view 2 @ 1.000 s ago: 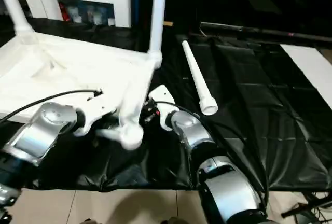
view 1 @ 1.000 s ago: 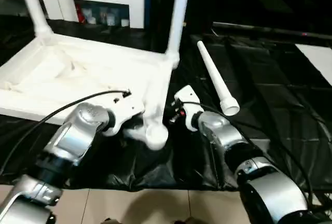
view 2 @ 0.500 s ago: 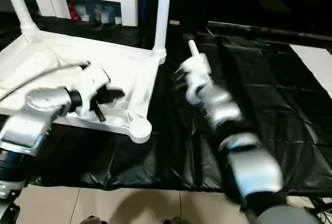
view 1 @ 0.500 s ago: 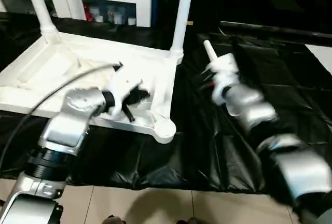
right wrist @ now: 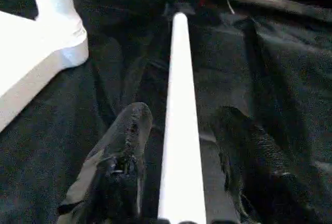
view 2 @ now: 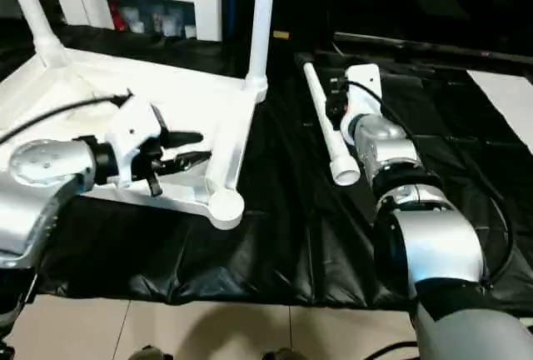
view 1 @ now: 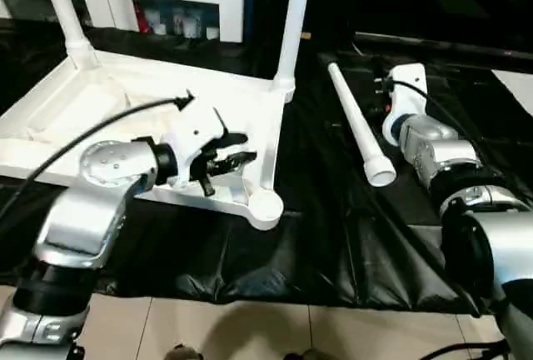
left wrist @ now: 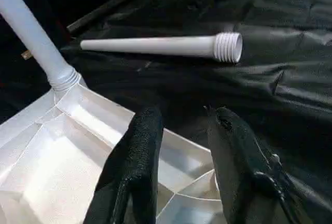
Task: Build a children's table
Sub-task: Pick table leg
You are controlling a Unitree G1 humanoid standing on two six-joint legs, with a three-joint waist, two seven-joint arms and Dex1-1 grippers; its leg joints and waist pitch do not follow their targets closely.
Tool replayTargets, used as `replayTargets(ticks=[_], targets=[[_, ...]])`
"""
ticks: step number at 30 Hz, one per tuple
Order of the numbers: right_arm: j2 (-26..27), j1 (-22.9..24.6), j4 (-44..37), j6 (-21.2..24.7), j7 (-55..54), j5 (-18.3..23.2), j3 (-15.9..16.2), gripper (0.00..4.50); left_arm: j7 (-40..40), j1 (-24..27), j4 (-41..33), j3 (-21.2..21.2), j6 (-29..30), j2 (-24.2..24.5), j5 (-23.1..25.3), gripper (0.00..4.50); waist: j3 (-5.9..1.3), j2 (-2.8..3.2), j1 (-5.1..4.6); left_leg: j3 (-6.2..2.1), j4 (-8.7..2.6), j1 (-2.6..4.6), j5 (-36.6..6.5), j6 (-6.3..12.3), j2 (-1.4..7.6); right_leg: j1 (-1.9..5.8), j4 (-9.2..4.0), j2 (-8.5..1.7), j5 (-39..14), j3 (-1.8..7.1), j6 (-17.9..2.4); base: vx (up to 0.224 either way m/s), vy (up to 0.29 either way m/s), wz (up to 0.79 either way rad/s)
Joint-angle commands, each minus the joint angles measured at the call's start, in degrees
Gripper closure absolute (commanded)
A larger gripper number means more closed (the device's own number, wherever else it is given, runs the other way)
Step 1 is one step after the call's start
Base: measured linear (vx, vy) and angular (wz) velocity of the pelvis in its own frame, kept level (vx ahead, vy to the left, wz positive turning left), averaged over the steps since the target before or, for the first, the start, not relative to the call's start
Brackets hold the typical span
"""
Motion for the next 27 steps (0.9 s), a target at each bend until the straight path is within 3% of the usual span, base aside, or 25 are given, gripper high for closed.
replayTargets(ticks=[1, 2, 3, 4, 6, 7, 9, 10, 11, 12, 13, 15, 18, 19, 21, 27], targets=[[-0.9, -0.6, 0.8, 0.6, -0.5, 0.7, -1.1, 1.89, 0.1, 1.6, -3.2, 1.4, 2.2, 0.6, -1.9, 2.49, -4.65, 1.17, 0.19, 1.12, -3.15, 0.31, -11.6, -1.72, -1.18, 3.54, -2.89, -2.33, -4.2, 1.56, -12.6, 0.0, 0.0, 0.0], [-0.9, -0.6, 0.8, 0.6, -0.6, 0.7, -1.1, 1.89, 0.1, 1.8, -3.4, 1.5, 2.5, 0.6, -2.1, 2.49, -4.65, 1.17, 0.18, 1.14, -3.12, 0.27, -11.4, -1.67, -1.23, 3.53, -2.83, -2.27, -4.0, 1.56, -12.5, 0.0, 0.0, 0.0], [-0.9, -0.5, 0.9, 0.7, -0.7, 0.7, -1.1, 1.78, 0.0, 2.5, -4.7, 1.9, 3.6, 1.0, -2.7, 2.46, -3.86, 1.07, 0.07, 1.18, -3.31, 0.09, -11.8, -1.53, -1.27, 3.11, -3.09, -2.15, -4.6, 1.58, -12.3, 0.0, 0.0, 0.0], [-0.9, -0.5, 0.9, 0.7, -0.7, 0.7, -1.1, 1.69, 0.0, 2.5, -4.7, 1.9, 3.6, 1.0, -2.7, 2.38, -4.14, 1.1, 0.02, 1.12, -3.25, 0.14, -11.5, -1.45, -1.26, 3.39, -2.94, -2.19, -4.4, 1.59, -12.3, 0.0, 0.0, 0.0], [-0.9, -0.3, 1.1, 0.7, -0.7, 0.6, -1.4, 1.45, -0.5, 4.4, -7.7, 2.6, 5.9, 2.3, -3.8, 2.07, -3.26, 0.93, -0.15, 1.12, -3.39, -0.05, -12.5, -1.25, -1.31, 3.0, -3.16, -2.07, -6.1, 1.65, -11.7, 0.0, 0.0, 0.0], [-0.8, -0.2, 1.2, 0.8, -0.7, 0.5, -1.6, 1.45, -0.5, 5.2, -9.0, 3.0, 6.6, 2.9, -4.2, 2.07, -3.17, 0.84, -0.17, 1.16, -3.39, -0.01, -12.6, -1.12, -1.37, 2.89, -3.29, -2.02, -6.6, 1.66, -11.5, 0.0, 0.0, 0.0], [-1.0, -0.3, 1.4, 1.0, -0.2, -0.1, -1.2, 1.25, -0.5, 7.0, -11.7, 4.0, 8.4, 4.6, -5.0, 2.03, -2.28, 0.42, -0.43, 1.26, -3.48, -0.22, -13.1, -0.7, -1.46, 2.42, -3.51, -1.8, -8.7, 1.74, -10.5, 0.0, 0.0, 0.0], [-1.0, -0.3, 1.4, 1.0, -0.2, -0.1, -1.2, 1.16, -0.5, 7.0, -11.7, 4.0, 8.4, 4.6, -5.0, 1.93, -2.39, 0.61, -0.37, 1.17, -3.5, -0.1, -13.0, -0.77, -1.37, 2.48, -3.39, -1.91, -8.9, 1.72, -10.4, 0.0, 0.0, 0.0], [-1.0, -0.5, 1.4, 1.3, 0.3, -0.3, -1.2, 1.16, -0.7, 7.8, -12.9, 4.4, 9.1, 5.4, -5.2, 1.93, -1.82, 0.33, -0.59, 1.27, -3.56, -0.2, -12.9, -0.59, -1.42, 2.15, -3.65, -1.76, -9.2, 1.74, -10.3, 0.0, 0.0, 0.0], [-1.0, -0.7, 1.4, 1.5, 0.7, -0.4, -1.2, 0.95, -0.9, 8.4, -13.8, 4.7, 9.6, 5.9, -5.3, 1.67, -1.86, 0.53, -0.52, 1.23, -3.53, -0.1, -12.8, -0.54, -1.4, 2.24, -3.51, -1.84, -9.3, 1.75, -10.4, 0.0, 0.0, 0.0], [-1.2, -1.0, 1.5, 2.1, 1.6, -1.0, -0.6, 0.95, -0.9, 9.6, -15.7, 5.7, 11.0, 6.7, -5.8, 1.67, -1.25, 0.21, -0.66, 1.26, -3.66, -0.24, -12.9, -0.45, -1.4, 2.0, -3.64, -1.78, -9.6, 1.77, -10.3, 0.0, 0.0, 0.0], [-1.5, -1.2, 1.6, 2.1, 2.1, -2.0, 0.1, 0.87, -0.9, 10.9, -17.9, 6.8, 12.6, 7.4, -6.7, 1.64, -1.08, 0.14, -0.81, 1.26, -3.48, -0.56, -9.3, 0.11, -1.41, 2.23, -3.01, -1.76, -5.5, 1.86, -11.0, 0.0, 0.0, 0.0], [-1.7, -1.6, 1.9, 2.6, 2.2, -2.5, 0.3, 0.48, -0.3, 12.1, -20.5, 8.3, 15.3, 8.4, -7.9, 1.25, -0.41, -0.09, -0.86, 1.46, -3.28, -0.75, -4.6, 1.28, -1.48, 2.09, -2.36, -1.5, 1.1, 1.87, -12.6, 0.0, 0.0, 0.0], [-1.7, -1.8, 2.0, 2.8, 2.0, -2.6, 0.3, 0.47, -0.2, 12.5, -21.3, 8.8, 16.0, 8.8, -8.3, 1.21, -0.27, -0.13, -0.92, 1.49, -3.28, -0.8, -4.4, 1.47, -1.53, 2.1, -2.33, -1.49, 1.5, 1.88, -12.8, 0.0, 0.0, 0.0], [-1.7, -2.1, 2.3, 2.9, 1.2, -3.1, 0.3, 0.47, 0.2, 13.8, -23.2, 9.7, 17.5, 9.9, -9.0, 1.17, 0.72, -0.64, -1.02, 1.54, -3.38, -0.95, -4.3, 1.76, -1.47, 2.08, -2.42, -1.7, 1.0, 1.94, -13.0, 0.0, 0.0, 0.0], [-2.0, -3.4, 2.8, 6.3, 1.2, -2.3, -1.2, 0.47, 0.6, 15.6, -26.7, 11.8, 20.3, 11.8, -10.6, 0.64, 1.91, -0.76, -1.35, 1.52, -3.53, -0.66, -3.6, 0.88, -1.38, 2.05, -2.4, -1.88, 0.7, 2.01, -13.3, 0.0, 0.0, 0.0]])
